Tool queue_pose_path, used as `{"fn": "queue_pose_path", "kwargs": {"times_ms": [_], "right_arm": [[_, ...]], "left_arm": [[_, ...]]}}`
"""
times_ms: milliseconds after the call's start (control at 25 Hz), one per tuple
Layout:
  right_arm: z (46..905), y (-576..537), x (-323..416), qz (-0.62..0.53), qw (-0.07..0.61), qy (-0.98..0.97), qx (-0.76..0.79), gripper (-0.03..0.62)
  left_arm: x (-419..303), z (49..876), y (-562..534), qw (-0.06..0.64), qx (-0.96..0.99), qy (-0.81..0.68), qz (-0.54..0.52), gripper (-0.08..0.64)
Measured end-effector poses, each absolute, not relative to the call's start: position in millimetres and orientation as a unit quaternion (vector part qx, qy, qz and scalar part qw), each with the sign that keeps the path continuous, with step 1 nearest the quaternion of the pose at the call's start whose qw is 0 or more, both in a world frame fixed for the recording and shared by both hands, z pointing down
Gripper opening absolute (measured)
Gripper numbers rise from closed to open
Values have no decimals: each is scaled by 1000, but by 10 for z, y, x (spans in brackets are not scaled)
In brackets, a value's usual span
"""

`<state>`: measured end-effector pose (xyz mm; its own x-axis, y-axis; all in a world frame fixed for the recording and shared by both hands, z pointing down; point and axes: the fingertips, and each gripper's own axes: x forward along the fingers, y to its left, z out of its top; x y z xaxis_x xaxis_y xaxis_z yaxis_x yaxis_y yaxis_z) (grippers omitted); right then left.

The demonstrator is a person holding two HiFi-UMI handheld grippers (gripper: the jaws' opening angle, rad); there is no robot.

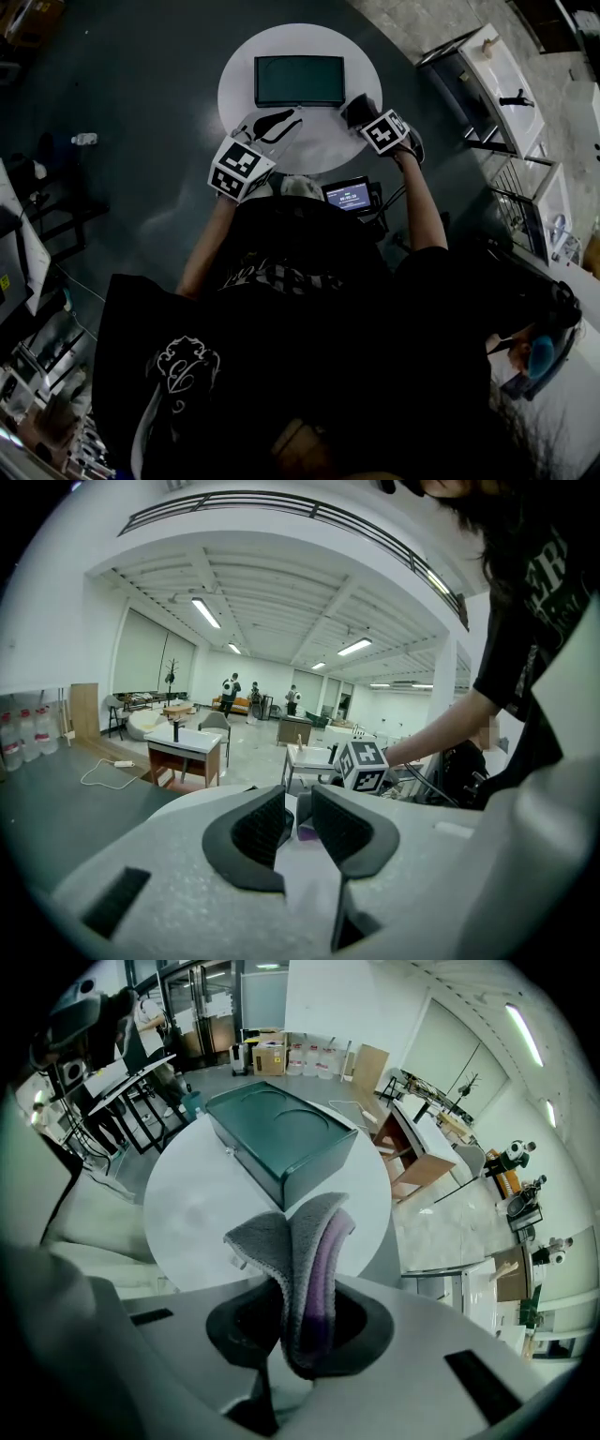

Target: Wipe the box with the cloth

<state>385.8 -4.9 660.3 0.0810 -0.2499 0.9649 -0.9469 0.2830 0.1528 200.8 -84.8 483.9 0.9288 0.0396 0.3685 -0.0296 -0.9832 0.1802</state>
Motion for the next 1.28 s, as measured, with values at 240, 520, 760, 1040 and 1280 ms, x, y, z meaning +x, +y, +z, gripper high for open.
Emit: {"fn": "queue_pose_path", "kwargs": {"times_ms": [240, 520, 760, 1040, 1280], "right_arm": [[6613, -134, 3926, 320, 534, -602, 500, 55], [6670, -330, 4006, 303, 551, -613, 479, 55], [6663, -532, 4187, 302, 549, -609, 487, 55], [6691, -754, 4358, 318, 544, -597, 496, 55], [6586, -1111, 4560, 311, 533, -589, 522, 55]], "left_arm": [[2092, 4824, -840, 88, 978, -14, 189, 83], [2074, 4825, -825, 87, 977, -45, 190, 83], [2035, 4887, -866, 93, 974, -67, 197, 83], [2064, 4878, -962, 90, 973, -75, 199, 83], [2047, 4885, -1120, 93, 972, -77, 203, 84]]}}
